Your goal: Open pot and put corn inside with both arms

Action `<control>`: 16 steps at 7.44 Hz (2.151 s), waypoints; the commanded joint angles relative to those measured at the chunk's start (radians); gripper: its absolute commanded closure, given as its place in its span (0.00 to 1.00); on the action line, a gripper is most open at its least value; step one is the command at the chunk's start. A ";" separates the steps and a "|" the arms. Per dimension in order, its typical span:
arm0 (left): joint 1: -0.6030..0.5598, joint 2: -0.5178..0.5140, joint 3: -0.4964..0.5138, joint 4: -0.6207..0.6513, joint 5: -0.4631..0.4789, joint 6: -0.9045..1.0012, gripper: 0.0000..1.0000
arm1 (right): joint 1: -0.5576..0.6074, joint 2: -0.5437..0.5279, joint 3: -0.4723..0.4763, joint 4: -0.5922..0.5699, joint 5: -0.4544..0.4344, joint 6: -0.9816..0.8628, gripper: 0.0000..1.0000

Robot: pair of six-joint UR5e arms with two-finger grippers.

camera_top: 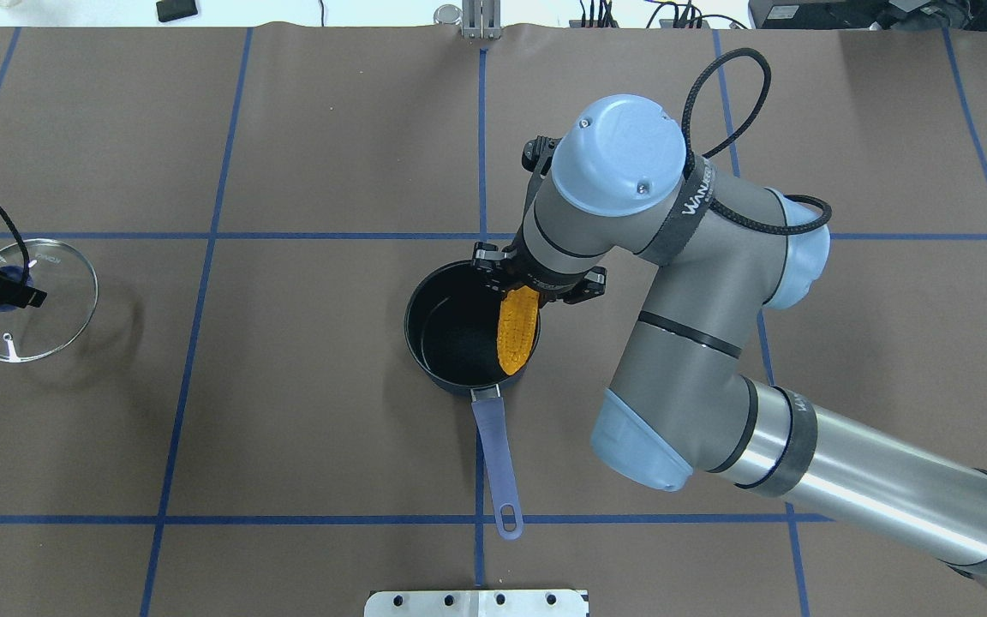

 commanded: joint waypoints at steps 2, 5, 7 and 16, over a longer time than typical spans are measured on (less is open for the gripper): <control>0.000 0.019 0.019 -0.023 0.001 0.001 0.47 | -0.038 0.032 -0.068 0.004 -0.040 0.003 0.63; 0.001 0.019 0.016 -0.025 0.000 -0.010 0.47 | -0.050 0.033 -0.099 0.005 -0.047 -0.006 0.63; 0.004 0.017 0.017 -0.023 0.001 -0.013 0.47 | -0.061 0.047 -0.119 0.007 -0.069 -0.008 0.63; 0.014 0.008 0.046 -0.023 0.001 -0.013 0.45 | -0.012 0.096 -0.145 0.005 -0.106 -0.026 0.00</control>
